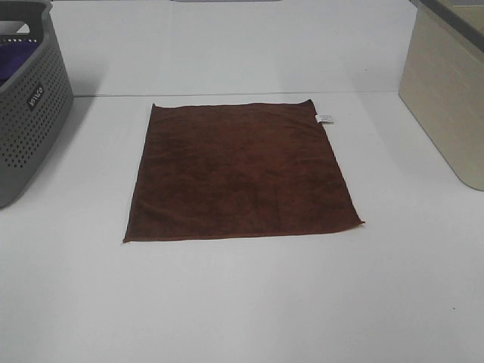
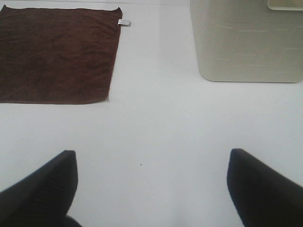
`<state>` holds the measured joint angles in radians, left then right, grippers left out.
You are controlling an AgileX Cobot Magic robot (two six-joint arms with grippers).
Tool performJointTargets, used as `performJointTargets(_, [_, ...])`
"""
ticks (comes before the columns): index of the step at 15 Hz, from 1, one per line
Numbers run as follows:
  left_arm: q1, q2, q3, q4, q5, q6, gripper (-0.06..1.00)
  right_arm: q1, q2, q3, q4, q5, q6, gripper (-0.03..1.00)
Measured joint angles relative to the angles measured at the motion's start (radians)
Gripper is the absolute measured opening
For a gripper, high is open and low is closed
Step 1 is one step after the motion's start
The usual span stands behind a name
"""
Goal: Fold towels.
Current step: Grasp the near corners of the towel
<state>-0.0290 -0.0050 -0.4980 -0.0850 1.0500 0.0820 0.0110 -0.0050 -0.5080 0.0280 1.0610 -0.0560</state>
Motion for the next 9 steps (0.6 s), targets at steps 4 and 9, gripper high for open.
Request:
performJointTargets(4, [0.000,0.000,0.000,0.000,0.000,0.000,0.64,0.000,0.000,0.000,0.000,0.000,0.000,0.83])
performJointTargets(9, [0.000,0.000,0.000,0.000,0.000,0.000,0.64,0.000,0.000,0.000,0.000,0.000,0.000,0.83])
